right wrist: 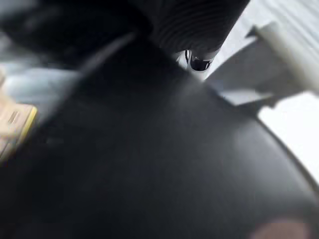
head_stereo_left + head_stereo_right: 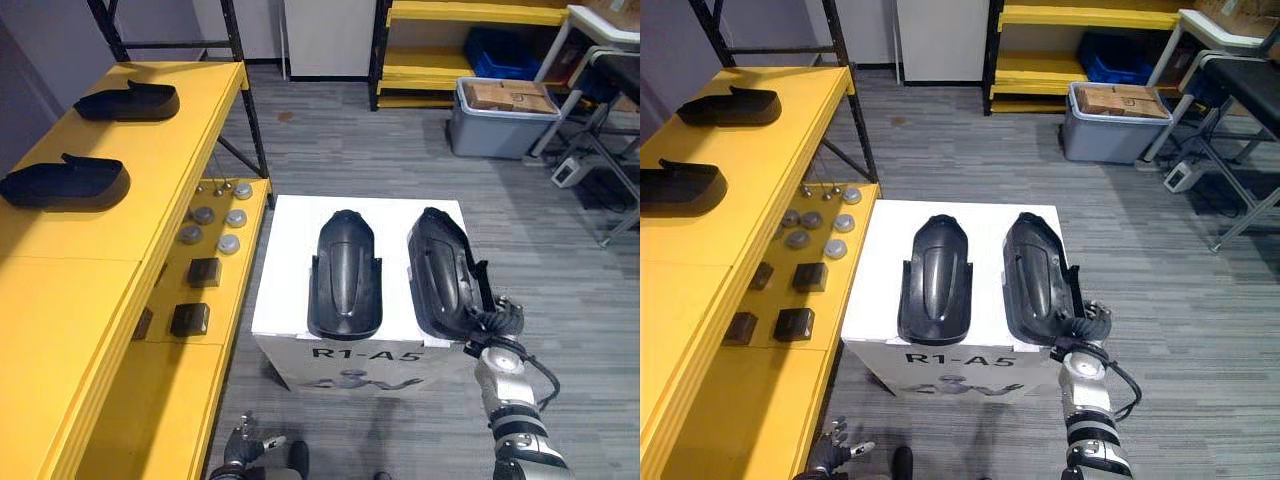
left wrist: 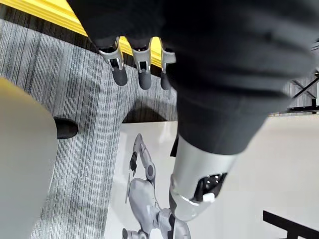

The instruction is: Walk over and take plastic housings, then place them on the shelf

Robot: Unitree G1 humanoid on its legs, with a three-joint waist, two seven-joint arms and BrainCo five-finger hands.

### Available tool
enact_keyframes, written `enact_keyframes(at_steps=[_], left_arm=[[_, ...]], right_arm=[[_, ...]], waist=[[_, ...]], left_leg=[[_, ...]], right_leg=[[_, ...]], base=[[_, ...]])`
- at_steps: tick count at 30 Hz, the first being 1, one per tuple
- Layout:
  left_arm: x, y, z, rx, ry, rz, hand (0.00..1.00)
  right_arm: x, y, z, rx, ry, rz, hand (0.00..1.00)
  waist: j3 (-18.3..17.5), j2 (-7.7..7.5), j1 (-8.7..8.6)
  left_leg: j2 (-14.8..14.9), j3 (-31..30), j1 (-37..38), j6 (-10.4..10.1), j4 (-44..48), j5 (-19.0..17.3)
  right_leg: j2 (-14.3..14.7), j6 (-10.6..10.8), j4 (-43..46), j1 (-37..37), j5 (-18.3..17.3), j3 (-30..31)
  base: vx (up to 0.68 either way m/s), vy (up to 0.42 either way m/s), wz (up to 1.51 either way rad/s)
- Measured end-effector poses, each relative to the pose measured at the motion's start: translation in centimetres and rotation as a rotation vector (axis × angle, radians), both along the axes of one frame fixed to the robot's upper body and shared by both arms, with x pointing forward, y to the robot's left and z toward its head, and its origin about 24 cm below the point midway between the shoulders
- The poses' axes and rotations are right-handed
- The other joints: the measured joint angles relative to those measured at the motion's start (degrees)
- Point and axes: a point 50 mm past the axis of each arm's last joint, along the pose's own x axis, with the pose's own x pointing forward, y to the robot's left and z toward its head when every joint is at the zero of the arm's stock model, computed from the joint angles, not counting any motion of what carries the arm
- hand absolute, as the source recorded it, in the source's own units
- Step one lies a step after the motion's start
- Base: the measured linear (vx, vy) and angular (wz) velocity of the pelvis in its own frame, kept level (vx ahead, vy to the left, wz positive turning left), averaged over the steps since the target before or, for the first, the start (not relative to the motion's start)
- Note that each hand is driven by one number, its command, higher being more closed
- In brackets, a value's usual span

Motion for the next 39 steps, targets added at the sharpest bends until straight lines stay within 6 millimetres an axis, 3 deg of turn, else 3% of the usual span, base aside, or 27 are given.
enact_keyframes(at_steps=[12,16,23,28,31,32,36,39], left_arm=[[0.2,0.1,0.2,0.002,-0.01,-0.001,0.0],[1.2,0.0,1.1,-0.002,-0.072,0.005,0.0],[4.3,0.5,5.9,0.002,-0.347,0.084,0.0],[6.1,0.6,11.0,-0.007,-0.608,0.158,0.0],[7.3,0.3,14.5,-0.006,-0.781,0.169,0.0],[7.4,0.3,14.9,-0.007,-0.797,0.168,0.0],[8.7,-1.9,18.4,-0.065,-0.979,0.092,0.0],[9.5,-3.9,19.4,-0.125,-1.023,0.022,0.0]], right_arm=[[-1.0,-0.2,-0.3,0.015,-0.013,0.008,1.0],[-2.0,0.1,0.0,-0.014,-0.039,0.008,1.0],[-2.7,0.7,4.3,-0.122,-0.224,-0.012,1.0],[-3.1,1.5,7.5,-0.203,-0.358,-0.029,1.0],[-3.2,2.6,8.7,-0.227,-0.41,-0.016,1.0],[-3.2,2.7,8.8,-0.233,-0.412,-0.011,1.0],[-3.0,4.4,10.0,-0.259,-0.463,0.05,1.0],[-3.0,5.6,11.0,-0.262,-0.516,0.085,1.0]], waist=[[0.1,-0.23,-0.04],[0.1,-0.24,-0.07],[-0.1,-0.33,-0.64],[-0.5,-0.3,-1.31],[-0.8,-0.25,-1.26],[-0.8,-0.24,-1.27],[-1.1,0.09,-1.34],[-1.7,0.62,-1.38]], left_leg=[[0.3,-0.1,1.3,-0.6,0.0,-0.4],[0.2,-0.4,1.1,-0.6,0.0,-0.4],[0.4,-0.9,-0.4,-0.2,0.3,-0.2],[0.3,-1.9,-0.2,-0.1,0.3,-0.1],[0.1,-1.9,-0.1,0.0,0.3,0.0],[0.1,-1.9,-0.1,0.0,0.3,0.0],[0.0,-1.8,0.3,0.2,0.3,0.1],[-0.1,-1.8,0.4,0.4,0.3,0.3]], right_leg=[[0.2,-0.1,-0.1,1.0,-0.1,-0.1],[0.2,-0.1,-0.1,0.9,-0.1,-0.3],[0.1,-0.2,0.2,-0.2,0.1,-0.3],[0.1,0.3,1.2,-0.2,0.9,-1.1],[-0.2,0.3,1.2,-0.2,0.9,-1.1],[-0.2,0.3,1.2,-0.2,0.9,-1.1],[-0.3,0.4,1.6,0.0,0.9,-1.1],[-0.3,0.4,2.0,-0.2,0.9,-1.1]], base=[[0.0,-0.003,-0.02],[-0.01,-0.004,0.02],[-0.01,-0.002,0.04],[-0.01,0.001,0.1],[-0.03,0.009,0.01],[-0.04,0.007,-0.01],[-0.04,0.005,-0.01],[-0.05,0.006,0.0]])
